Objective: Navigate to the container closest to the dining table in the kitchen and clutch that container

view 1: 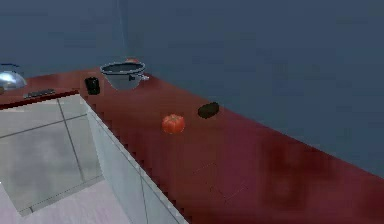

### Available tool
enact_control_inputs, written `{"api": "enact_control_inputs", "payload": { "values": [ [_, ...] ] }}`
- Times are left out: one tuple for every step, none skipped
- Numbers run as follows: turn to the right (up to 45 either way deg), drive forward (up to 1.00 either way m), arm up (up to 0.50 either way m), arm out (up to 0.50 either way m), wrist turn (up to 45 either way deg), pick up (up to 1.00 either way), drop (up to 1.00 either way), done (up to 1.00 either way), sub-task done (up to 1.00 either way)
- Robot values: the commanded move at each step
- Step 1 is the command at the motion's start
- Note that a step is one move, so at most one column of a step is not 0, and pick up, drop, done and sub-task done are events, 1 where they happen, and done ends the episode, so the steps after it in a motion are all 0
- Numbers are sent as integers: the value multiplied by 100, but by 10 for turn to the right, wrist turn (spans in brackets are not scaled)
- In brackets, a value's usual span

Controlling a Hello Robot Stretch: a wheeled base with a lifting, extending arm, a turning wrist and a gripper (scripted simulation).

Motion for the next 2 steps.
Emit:
{"api": "enact_control_inputs", "payload": {
  "values": [
    [0,0,8,0,0,0,0,0,0],
    [0,0,0,0,0,0,0,100,0]
  ]
}}
